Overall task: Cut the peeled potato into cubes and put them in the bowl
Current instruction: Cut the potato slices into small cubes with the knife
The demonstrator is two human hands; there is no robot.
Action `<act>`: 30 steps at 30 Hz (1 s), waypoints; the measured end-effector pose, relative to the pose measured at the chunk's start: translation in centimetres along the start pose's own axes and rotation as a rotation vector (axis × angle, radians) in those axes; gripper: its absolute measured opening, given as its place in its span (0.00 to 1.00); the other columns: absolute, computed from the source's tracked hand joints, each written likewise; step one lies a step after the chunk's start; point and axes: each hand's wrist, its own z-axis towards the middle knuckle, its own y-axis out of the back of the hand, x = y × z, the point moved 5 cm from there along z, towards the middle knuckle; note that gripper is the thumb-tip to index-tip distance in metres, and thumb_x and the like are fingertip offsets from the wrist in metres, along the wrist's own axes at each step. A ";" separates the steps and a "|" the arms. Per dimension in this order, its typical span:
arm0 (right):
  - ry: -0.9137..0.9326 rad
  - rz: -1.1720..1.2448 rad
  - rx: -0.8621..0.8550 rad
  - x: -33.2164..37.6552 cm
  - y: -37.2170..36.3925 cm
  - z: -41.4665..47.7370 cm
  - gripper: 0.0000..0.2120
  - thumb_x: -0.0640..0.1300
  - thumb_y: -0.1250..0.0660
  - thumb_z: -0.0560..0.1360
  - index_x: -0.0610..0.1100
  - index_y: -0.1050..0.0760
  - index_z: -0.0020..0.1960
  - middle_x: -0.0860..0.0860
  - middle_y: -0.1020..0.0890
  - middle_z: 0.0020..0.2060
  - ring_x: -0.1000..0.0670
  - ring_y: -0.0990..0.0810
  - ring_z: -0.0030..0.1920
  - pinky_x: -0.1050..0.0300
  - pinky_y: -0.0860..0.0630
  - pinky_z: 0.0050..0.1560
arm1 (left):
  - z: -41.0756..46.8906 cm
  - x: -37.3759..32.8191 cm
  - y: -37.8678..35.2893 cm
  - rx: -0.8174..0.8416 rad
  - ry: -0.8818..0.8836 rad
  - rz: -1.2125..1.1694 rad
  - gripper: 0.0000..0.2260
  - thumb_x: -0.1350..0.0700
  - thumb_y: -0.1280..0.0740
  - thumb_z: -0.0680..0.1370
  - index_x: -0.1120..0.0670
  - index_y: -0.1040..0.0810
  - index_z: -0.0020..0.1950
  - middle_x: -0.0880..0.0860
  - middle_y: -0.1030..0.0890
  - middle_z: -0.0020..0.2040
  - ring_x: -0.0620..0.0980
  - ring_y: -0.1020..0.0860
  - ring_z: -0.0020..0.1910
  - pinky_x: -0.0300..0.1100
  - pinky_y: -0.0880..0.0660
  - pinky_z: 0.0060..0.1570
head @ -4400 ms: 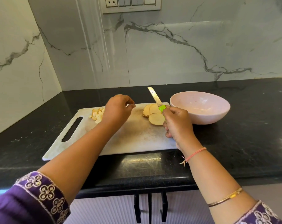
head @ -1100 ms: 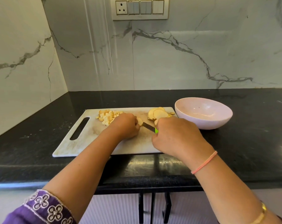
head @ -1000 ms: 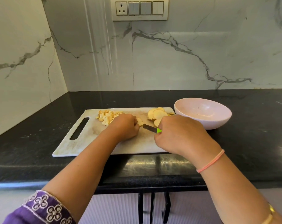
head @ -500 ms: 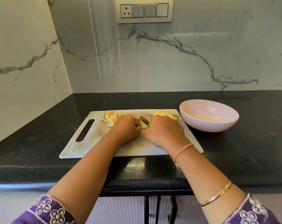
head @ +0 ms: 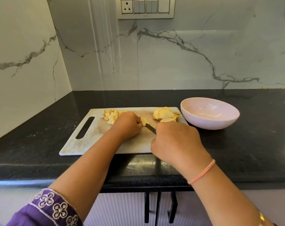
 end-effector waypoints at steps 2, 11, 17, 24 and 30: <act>-0.005 0.010 0.017 -0.4 0.4 -0.3 0.15 0.46 0.42 0.77 0.47 0.41 0.33 0.52 0.33 0.30 0.53 0.37 0.29 0.60 0.43 0.28 | -0.4 0.1 -0.1 -0.005 -0.013 -0.032 0.13 0.56 0.38 0.79 0.59 0.17 0.53 0.56 0.18 0.56 0.53 0.21 0.51 0.46 0.24 0.54; -0.127 0.220 -0.048 -2.0 -1.5 2.0 0.09 0.48 0.43 0.77 0.46 0.26 0.48 0.51 0.29 0.36 0.46 0.27 0.41 0.59 0.36 0.34 | -1.0 0.9 0.5 -0.160 0.031 -0.338 0.21 0.63 0.36 0.77 0.54 0.33 0.70 0.52 0.20 0.58 0.48 0.22 0.55 0.35 0.28 0.53; -0.122 0.194 -0.040 -1.1 -2.8 3.7 0.11 0.48 0.42 0.78 0.44 0.25 0.52 0.50 0.28 0.37 0.47 0.31 0.40 0.58 0.37 0.38 | -1.0 0.2 0.8 -0.219 0.002 -0.333 0.23 0.62 0.33 0.75 0.56 0.35 0.69 0.52 0.18 0.52 0.49 0.21 0.51 0.35 0.29 0.48; -0.055 0.115 -0.073 0.0 -2.4 3.5 0.10 0.47 0.42 0.79 0.45 0.25 0.53 0.47 0.22 0.47 0.44 0.24 0.49 0.57 0.36 0.40 | -0.4 0.0 1.1 -0.205 0.024 -0.184 0.22 0.61 0.34 0.77 0.56 0.37 0.68 0.53 0.17 0.49 0.50 0.20 0.48 0.41 0.25 0.48; -0.004 0.098 -0.057 0.5 -2.0 1.7 0.06 0.47 0.42 0.78 0.47 0.31 0.43 0.50 0.30 0.35 0.47 0.29 0.39 0.57 0.34 0.36 | -0.3 -0.2 1.0 -0.188 0.055 -0.143 0.19 0.59 0.34 0.78 0.55 0.36 0.67 0.52 0.18 0.52 0.49 0.20 0.48 0.37 0.28 0.43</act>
